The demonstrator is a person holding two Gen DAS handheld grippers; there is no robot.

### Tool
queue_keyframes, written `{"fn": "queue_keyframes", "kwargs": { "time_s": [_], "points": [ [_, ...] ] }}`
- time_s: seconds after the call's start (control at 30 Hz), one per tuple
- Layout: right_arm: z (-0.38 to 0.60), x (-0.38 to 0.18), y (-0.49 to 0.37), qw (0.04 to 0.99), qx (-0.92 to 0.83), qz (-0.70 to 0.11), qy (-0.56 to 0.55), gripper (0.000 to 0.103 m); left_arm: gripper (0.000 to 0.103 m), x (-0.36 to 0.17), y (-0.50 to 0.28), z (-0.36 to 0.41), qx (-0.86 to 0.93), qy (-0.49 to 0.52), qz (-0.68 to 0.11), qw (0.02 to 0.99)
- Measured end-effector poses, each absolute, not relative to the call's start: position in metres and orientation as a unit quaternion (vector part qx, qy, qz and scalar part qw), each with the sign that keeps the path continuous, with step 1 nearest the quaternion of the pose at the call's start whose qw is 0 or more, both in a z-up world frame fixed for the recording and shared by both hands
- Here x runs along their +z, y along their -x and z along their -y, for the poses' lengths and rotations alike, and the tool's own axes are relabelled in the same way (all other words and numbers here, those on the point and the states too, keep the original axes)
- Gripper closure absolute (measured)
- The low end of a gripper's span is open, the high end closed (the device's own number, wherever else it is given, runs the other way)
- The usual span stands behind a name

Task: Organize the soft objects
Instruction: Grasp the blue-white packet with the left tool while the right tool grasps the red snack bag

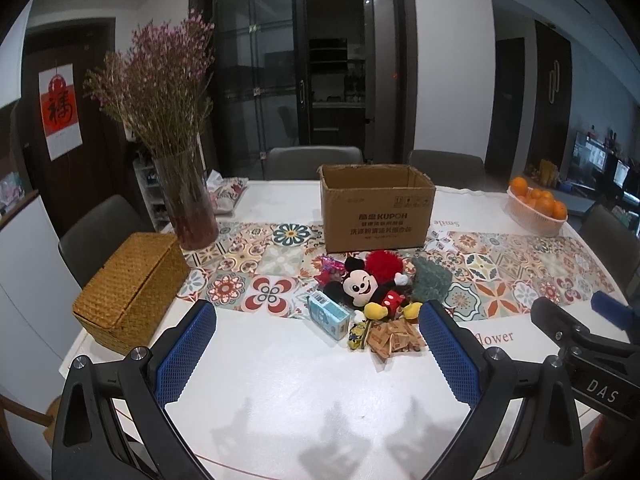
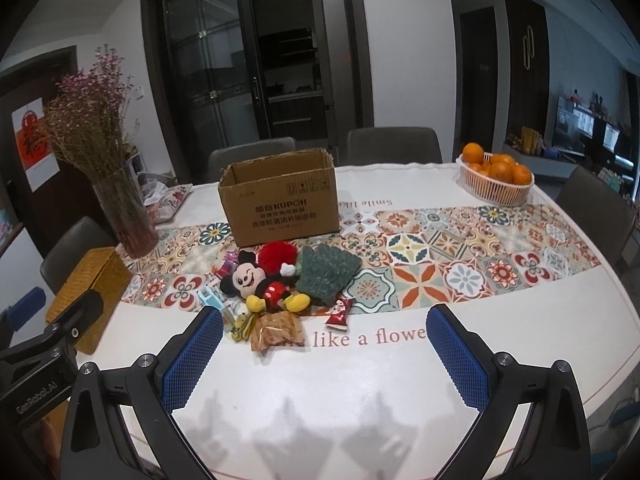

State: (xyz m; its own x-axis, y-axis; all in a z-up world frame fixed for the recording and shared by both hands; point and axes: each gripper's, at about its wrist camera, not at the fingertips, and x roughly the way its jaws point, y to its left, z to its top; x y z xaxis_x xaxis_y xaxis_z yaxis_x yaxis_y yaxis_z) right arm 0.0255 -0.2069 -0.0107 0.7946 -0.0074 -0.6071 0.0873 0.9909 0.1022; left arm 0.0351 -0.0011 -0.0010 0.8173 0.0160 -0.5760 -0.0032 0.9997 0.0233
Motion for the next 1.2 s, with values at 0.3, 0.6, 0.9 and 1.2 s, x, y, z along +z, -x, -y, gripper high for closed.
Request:
{"fn": "queue_keyframes", "kwargs": {
  "time_s": [0.3, 0.6, 0.9, 1.2],
  "points": [
    [0.205, -0.034, -0.077, 0.928, -0.055, -0.358, -0.083, 0.001, 0.000, -0.030, -0.094, -0.012, 0.003, 0.030, -0.364, 0.931],
    [0.199, -0.065, -0.124, 0.912, -0.103, -0.385, -0.100, 0.006, 0.004, -0.061, -0.149, -0.022, 0.008, 0.036, -0.403, 0.915],
    [0.213, -0.112, -0.165, 0.876, -0.115, -0.454, -0.117, 0.017, 0.008, -0.099, -0.192, -0.011, 0.024, 0.039, -0.462, 0.886],
    [0.227, -0.153, -0.201, 0.847, -0.111, -0.504, -0.128, 0.027, 0.012, -0.133, -0.223, -0.002, 0.062, 0.046, -0.506, 0.859]
  ]
}}
